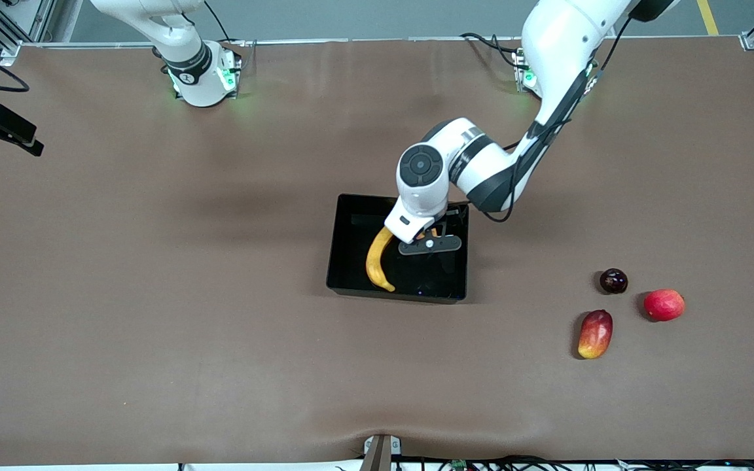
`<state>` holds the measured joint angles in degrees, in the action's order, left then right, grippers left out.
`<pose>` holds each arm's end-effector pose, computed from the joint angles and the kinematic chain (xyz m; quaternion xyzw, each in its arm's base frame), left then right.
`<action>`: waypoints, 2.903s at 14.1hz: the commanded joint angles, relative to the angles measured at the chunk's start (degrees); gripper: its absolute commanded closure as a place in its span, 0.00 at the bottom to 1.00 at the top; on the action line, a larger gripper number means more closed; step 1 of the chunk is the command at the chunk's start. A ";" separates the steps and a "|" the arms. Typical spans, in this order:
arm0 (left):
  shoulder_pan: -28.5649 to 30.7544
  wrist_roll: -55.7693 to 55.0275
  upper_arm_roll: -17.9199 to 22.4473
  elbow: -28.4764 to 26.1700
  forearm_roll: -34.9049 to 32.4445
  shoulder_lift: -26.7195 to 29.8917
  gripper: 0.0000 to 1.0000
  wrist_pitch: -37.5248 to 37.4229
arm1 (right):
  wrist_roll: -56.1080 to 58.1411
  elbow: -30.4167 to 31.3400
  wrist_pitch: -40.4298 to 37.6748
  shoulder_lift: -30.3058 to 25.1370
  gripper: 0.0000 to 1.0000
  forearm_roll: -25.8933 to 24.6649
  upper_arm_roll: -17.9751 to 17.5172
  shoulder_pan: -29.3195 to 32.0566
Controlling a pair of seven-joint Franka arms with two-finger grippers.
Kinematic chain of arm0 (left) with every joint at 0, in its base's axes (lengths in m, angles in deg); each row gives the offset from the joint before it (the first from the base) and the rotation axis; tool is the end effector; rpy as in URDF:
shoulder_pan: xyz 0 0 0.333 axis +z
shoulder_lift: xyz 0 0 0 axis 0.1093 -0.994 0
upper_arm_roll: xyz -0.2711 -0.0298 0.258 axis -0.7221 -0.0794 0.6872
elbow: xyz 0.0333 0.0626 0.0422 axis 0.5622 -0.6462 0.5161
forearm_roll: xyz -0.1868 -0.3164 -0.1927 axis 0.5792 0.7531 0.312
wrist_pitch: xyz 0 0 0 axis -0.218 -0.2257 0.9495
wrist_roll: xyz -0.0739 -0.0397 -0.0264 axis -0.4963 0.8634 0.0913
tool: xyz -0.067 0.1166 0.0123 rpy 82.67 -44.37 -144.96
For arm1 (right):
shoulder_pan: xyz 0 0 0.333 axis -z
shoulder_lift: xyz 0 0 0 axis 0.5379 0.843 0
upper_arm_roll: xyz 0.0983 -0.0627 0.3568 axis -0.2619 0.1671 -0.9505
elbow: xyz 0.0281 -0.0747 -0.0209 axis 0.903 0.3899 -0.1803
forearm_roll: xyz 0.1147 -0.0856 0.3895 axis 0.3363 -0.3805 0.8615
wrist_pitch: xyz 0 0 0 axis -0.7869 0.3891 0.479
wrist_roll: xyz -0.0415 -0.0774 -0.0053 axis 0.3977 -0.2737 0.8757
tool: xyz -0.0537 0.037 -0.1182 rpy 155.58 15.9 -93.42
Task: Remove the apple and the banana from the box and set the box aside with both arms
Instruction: 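Lower the left gripper into the tray and grasp the red apple, then carry the apple out of the tray beside the mango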
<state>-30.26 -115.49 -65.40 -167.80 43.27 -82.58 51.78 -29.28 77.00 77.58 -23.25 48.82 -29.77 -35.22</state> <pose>0.5535 -0.4626 0.2681 -0.9972 -0.0293 0.0348 0.0585 0.5324 -0.0335 0.6894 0.9990 -0.0436 -0.0099 0.0042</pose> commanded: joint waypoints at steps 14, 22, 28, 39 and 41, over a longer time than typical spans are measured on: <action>-0.10 1.20 0.00 2.11 -5.42 -3.56 1.00 4.30 | 0.07 -0.51 0.04 0.49 0.00 0.03 -0.51 0.92; 9.46 19.03 -0.26 4.75 0.02 8.04 1.00 -3.42 | 0.07 -0.51 0.04 0.49 0.00 0.03 -0.51 0.66; 22.28 38.10 -0.17 6.86 2.93 9.37 1.00 -4.93 | 0.07 -0.60 0.04 0.49 0.00 0.03 -0.51 0.66; 38.57 64.75 1.67 7.65 -1.54 -1.96 1.00 9.56 | -0.02 -0.51 -0.05 0.49 0.00 0.03 -0.51 0.48; 38.48 68.70 3.77 10.80 -3.39 -4.86 1.00 10.80 | -0.02 -0.51 0.04 0.49 0.00 0.03 -0.51 0.57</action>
<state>8.55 -50.08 -62.74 -160.79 41.80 -85.00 61.85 -29.28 77.01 77.62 -23.02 48.82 -29.86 -35.17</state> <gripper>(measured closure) 0.322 0.000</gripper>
